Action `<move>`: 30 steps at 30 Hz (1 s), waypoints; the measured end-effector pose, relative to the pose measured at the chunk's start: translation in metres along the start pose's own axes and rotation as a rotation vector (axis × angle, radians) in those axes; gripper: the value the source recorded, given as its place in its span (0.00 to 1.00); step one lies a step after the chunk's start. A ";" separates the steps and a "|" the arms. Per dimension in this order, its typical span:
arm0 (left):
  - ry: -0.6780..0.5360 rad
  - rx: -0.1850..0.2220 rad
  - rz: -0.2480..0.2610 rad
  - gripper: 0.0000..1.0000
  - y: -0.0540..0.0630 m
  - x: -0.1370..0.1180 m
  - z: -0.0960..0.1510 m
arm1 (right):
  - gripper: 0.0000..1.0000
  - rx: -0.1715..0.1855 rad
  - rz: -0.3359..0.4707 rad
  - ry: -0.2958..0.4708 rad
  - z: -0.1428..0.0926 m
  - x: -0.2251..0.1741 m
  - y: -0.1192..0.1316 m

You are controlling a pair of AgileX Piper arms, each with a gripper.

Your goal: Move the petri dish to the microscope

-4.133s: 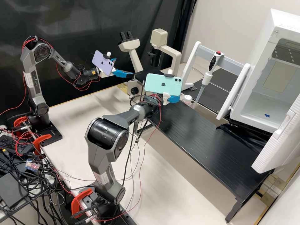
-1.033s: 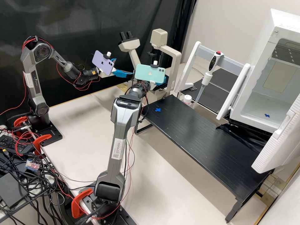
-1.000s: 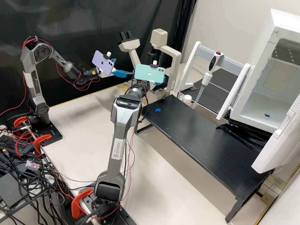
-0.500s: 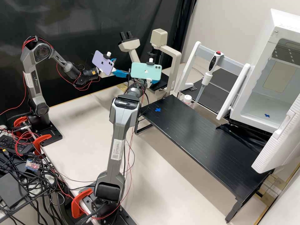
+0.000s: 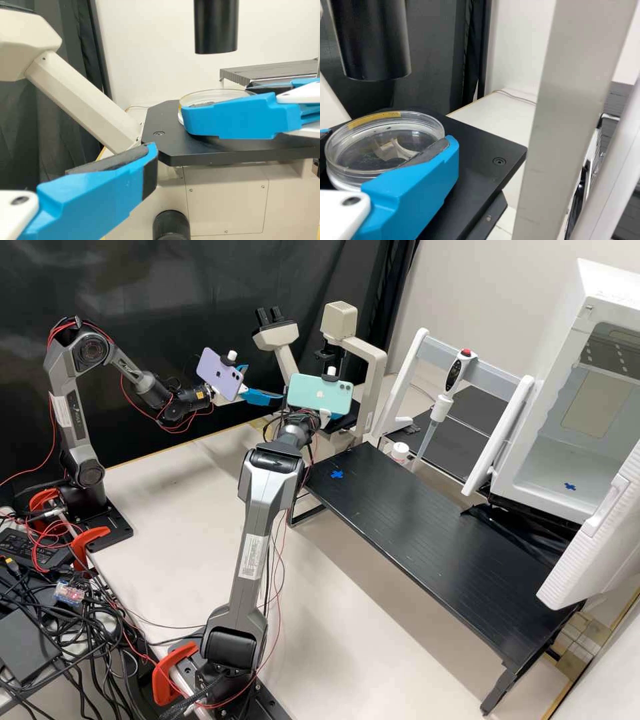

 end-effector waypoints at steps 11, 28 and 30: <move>0.000 0.000 0.000 1.00 0.000 0.000 0.000 | 1.00 -0.026 -0.033 0.007 0.000 0.000 -0.001; 0.000 0.000 0.000 1.00 0.000 0.000 0.000 | 1.00 -0.029 -0.091 0.024 0.005 -0.019 -0.002; 0.000 0.000 0.000 1.00 0.000 0.000 0.000 | 1.00 -0.032 -0.112 0.019 0.008 -0.028 -0.004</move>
